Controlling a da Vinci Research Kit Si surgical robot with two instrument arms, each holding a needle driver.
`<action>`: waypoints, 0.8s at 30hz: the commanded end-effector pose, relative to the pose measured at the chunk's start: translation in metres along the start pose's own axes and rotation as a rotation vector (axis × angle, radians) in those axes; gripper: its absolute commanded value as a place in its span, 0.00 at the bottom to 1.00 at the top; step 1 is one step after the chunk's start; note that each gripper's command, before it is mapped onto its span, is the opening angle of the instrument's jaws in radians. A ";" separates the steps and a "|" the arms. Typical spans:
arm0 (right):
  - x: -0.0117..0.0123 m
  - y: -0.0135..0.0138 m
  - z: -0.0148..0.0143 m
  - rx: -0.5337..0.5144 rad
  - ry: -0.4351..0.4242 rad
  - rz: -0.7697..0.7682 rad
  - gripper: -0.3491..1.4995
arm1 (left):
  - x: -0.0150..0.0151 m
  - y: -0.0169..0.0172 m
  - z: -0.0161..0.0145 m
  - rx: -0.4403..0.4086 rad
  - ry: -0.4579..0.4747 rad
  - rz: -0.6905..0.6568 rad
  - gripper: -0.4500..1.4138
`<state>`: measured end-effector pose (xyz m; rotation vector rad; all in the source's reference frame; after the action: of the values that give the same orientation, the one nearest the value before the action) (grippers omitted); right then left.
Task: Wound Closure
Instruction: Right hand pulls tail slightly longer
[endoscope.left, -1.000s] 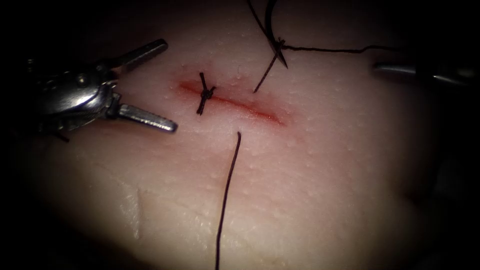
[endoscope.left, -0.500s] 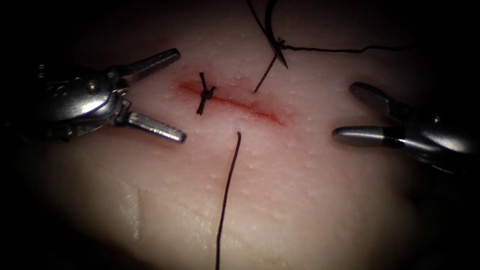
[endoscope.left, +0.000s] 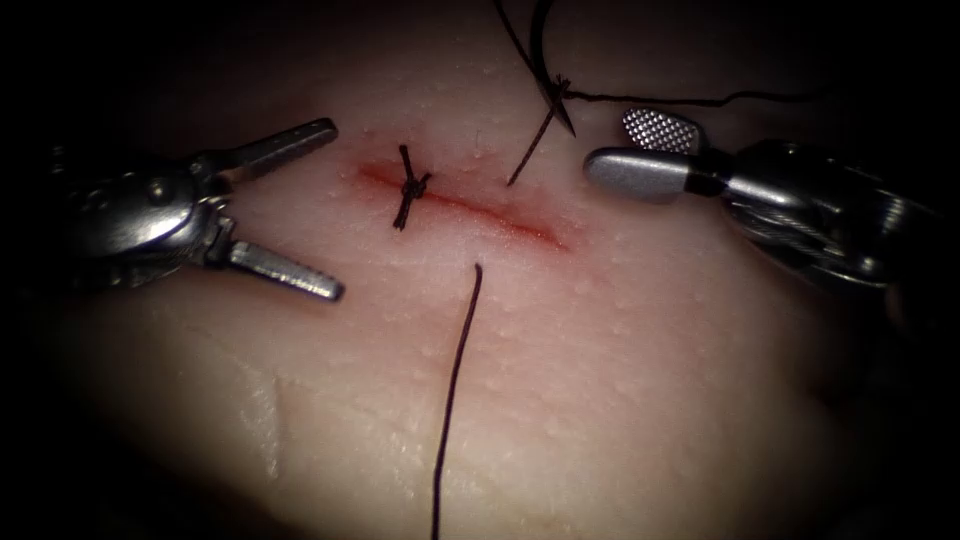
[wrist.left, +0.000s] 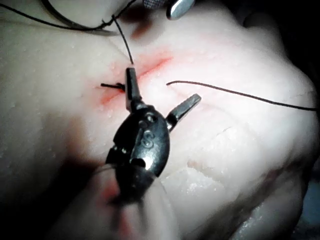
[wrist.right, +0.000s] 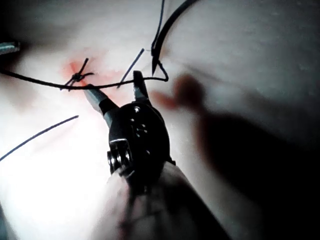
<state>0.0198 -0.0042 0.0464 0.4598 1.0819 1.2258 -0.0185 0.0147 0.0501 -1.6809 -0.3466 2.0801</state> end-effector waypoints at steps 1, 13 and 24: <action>-0.0010 0.0002 0.0012 0.001 -0.001 0.024 0.73 | -0.0007 0.0006 0.0007 -0.001 -0.001 -0.004 0.71; -0.0022 0.0012 0.0044 0.032 0.000 0.152 0.74 | -0.0009 0.0007 0.0004 -0.004 0.000 -0.002 0.68; -0.0022 0.0009 0.0064 0.044 -0.025 0.151 0.74 | -0.0011 0.0007 -0.0001 -0.012 0.001 -0.007 0.68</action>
<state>0.0242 -0.0037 0.0506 0.5953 1.0696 1.3302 -0.0176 0.0143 0.0502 -1.6859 -0.3609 2.0783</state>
